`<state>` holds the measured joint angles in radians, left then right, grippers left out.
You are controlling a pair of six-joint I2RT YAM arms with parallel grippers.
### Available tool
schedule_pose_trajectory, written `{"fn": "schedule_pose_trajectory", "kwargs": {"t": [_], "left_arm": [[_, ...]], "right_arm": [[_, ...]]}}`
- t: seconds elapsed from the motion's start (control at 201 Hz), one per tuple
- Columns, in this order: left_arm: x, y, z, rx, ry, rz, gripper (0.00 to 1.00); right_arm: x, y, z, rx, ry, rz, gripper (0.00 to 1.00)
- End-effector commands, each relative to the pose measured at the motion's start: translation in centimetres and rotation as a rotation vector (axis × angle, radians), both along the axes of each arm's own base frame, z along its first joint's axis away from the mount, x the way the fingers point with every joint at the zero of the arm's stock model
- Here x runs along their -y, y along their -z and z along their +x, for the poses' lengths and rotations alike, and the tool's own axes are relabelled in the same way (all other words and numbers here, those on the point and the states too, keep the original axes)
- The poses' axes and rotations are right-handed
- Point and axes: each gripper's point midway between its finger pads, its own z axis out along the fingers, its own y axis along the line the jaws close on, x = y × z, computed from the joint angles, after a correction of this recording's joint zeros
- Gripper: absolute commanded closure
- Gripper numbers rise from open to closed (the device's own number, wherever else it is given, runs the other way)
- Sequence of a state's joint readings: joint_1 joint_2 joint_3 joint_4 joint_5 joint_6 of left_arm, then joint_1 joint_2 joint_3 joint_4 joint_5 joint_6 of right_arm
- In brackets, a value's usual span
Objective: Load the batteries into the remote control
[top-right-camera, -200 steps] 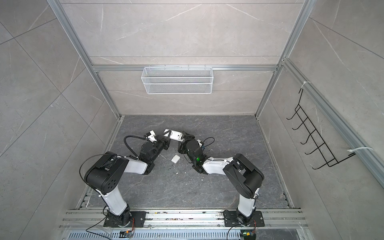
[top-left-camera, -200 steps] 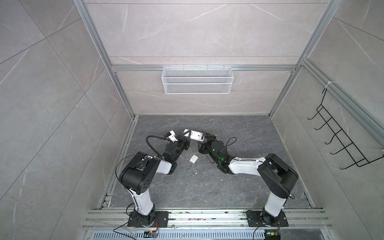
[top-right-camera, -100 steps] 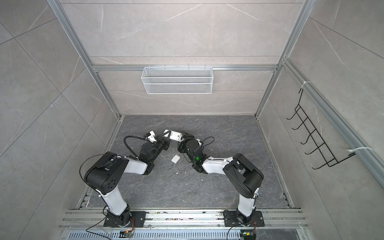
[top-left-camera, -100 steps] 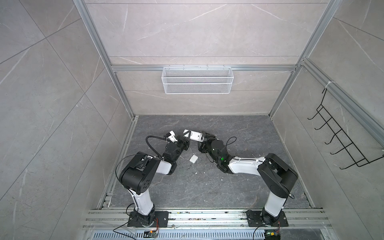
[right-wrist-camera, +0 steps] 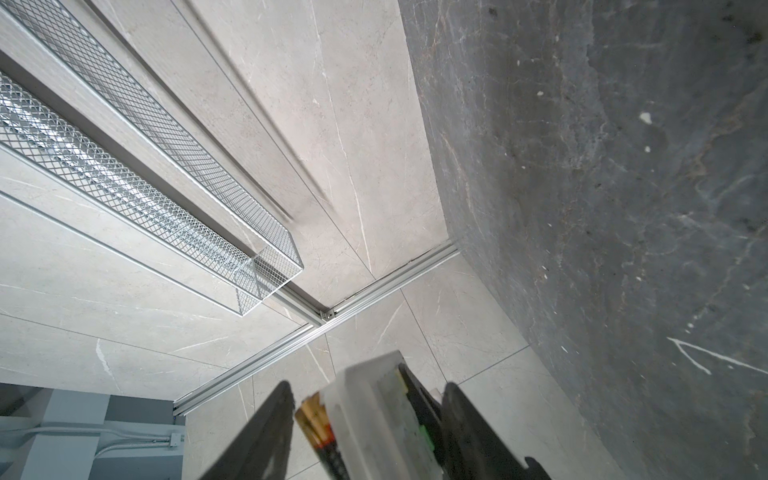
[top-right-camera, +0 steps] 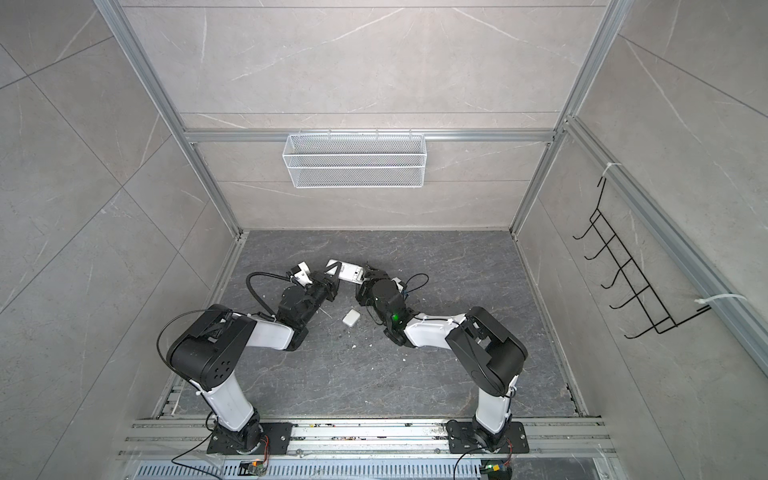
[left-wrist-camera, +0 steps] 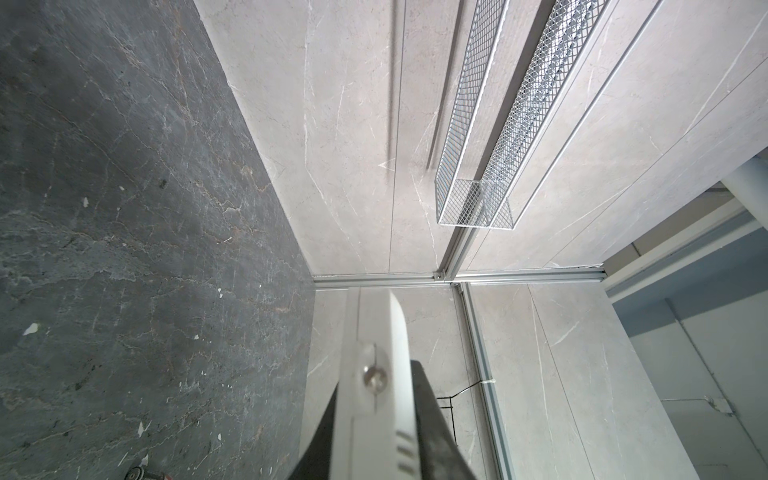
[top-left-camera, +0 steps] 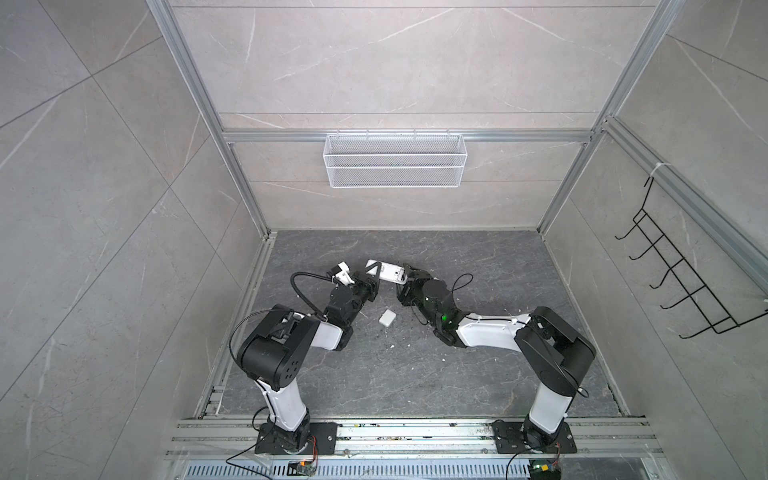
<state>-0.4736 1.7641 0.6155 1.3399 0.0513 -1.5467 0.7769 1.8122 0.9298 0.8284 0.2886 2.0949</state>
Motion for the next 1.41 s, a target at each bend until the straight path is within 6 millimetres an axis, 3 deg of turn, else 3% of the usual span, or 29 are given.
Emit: {"fn": "schedule_pose_trajectory", "kwargs": {"t": [0.0, 0.647, 0.747, 0.956, 1.21, 1.404], "left_arm": [[-0.5, -3.9, -0.5, 0.127, -0.024, -0.026, 1.00], [-0.8, -4.1, -0.6, 0.132, -0.031, -0.026, 1.00], [-0.9, -4.1, -0.6, 0.130, -0.035, -0.026, 1.00], [-0.9, -4.0, -0.6, 0.129, -0.032, -0.025, 1.00], [-0.7, -3.9, -0.6, 0.129, -0.022, -0.023, 1.00], [-0.6, -4.0, -0.5, 0.131, -0.016, -0.024, 1.00]], "right_arm": [[-0.3, -1.1, 0.3, -0.015, 0.016, 0.089, 0.46], [0.2, -0.9, 0.2, -0.015, 0.028, 0.074, 0.57], [0.3, -1.0, 0.2, -0.013, 0.032, 0.073, 0.65], [0.5, -0.9, 0.1, -0.016, 0.029, 0.056, 0.45], [0.2, -1.5, 0.4, -0.006, 0.006, 0.028, 0.36], [-0.6, -1.2, 0.6, -0.032, -0.026, 0.011, 0.38]]}}
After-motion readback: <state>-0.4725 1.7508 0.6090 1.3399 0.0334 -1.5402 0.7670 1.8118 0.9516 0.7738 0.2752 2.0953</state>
